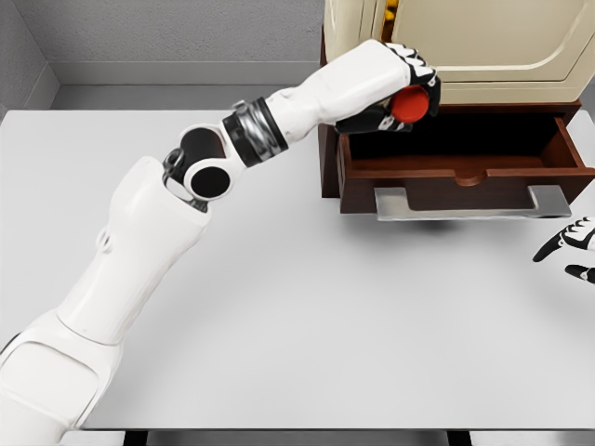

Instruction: Put the switch into the drawer with left arm, and close the drawer with right arm

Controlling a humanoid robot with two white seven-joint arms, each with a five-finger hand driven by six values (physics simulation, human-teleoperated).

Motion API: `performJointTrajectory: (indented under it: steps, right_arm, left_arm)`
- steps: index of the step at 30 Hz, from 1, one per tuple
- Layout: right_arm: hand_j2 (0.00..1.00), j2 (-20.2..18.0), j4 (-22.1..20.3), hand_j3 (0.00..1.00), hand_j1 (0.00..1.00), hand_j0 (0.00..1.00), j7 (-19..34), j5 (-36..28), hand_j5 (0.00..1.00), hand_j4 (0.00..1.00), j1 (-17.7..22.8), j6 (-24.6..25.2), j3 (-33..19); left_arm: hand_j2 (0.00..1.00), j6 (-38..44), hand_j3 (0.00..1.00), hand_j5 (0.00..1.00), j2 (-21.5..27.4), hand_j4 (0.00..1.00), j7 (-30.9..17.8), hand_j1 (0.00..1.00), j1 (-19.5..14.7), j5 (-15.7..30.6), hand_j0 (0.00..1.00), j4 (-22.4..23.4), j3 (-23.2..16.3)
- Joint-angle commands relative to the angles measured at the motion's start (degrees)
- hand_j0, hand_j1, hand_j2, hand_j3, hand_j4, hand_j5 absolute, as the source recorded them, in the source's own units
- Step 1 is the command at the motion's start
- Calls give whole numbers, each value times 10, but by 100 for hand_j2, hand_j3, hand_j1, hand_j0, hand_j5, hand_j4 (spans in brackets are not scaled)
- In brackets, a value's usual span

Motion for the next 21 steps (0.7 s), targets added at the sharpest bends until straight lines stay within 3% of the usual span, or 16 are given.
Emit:
performJointTrajectory:
  steps: [1,4,5,8,21]
  right_arm:
    - [59,-1,0,59,59,59,0,-4,59,59,0,2,0]
    - [58,-1,0,58,58,58,0,-4,58,58,0,2,0]
    - [58,-1,0,58,58,58,0,-4,58,58,0,2,0]
    - [58,-1,0,58,58,58,0,-4,58,58,0,2,0]
    - [59,-1,0,59,59,59,0,-17,59,59,-12,2,-3]
  left_arm:
    - [32,-3,32,32,0,32,1,32,-1,2,32,13,-5]
    - [39,-15,39,39,-7,39,1,39,-1,2,39,17,-5]
    - [52,-19,52,52,-5,52,1,52,-2,2,52,17,-5]
    - [68,-18,68,68,-5,68,1,68,-5,2,68,17,-5]
    - [74,-18,74,74,-5,74,1,74,-5,2,74,19,-5]
